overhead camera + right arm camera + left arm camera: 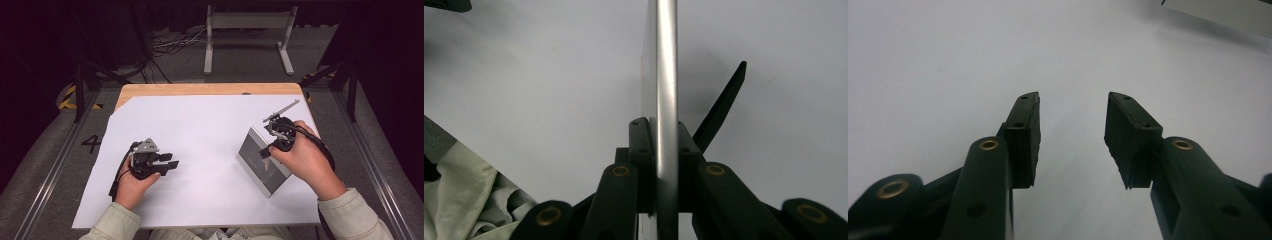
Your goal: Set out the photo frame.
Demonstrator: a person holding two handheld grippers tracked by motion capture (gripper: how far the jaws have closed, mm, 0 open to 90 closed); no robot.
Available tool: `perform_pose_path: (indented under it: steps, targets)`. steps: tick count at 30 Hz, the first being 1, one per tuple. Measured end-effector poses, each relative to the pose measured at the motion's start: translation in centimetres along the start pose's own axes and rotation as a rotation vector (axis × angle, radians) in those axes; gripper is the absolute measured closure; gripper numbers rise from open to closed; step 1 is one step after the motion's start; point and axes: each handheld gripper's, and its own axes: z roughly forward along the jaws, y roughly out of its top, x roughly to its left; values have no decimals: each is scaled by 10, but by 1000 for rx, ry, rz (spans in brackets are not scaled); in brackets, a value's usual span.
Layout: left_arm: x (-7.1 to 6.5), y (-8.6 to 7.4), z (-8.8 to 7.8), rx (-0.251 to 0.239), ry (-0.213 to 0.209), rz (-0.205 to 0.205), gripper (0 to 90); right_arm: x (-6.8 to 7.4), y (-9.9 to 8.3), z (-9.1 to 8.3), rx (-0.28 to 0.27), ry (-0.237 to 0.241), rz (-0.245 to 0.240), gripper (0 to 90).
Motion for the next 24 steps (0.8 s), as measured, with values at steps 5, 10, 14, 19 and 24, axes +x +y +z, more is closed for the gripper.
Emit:
perform_pose_path:
  steps: [5, 10, 14, 19, 24]
  targets:
    - [1, -3, -3, -1, 0, -13, 583, -1, 10, -3, 5, 8, -49, 840]
    - [2, -5, -5, -4, 7, -12, 583, 1, 20, -3, 10, 30, -127, 840]
    - [3, -7, -7, -3, 15, -19, 582, 0, 28, -2, 17, 51, -199, 840]
    - [3, -8, -9, -3, 14, -28, 580, 2, 38, -2, 29, 53, -282, 840]
    - [3, -8, -8, -5, 8, -32, 579, 4, 46, -2, 27, 67, -351, 840]
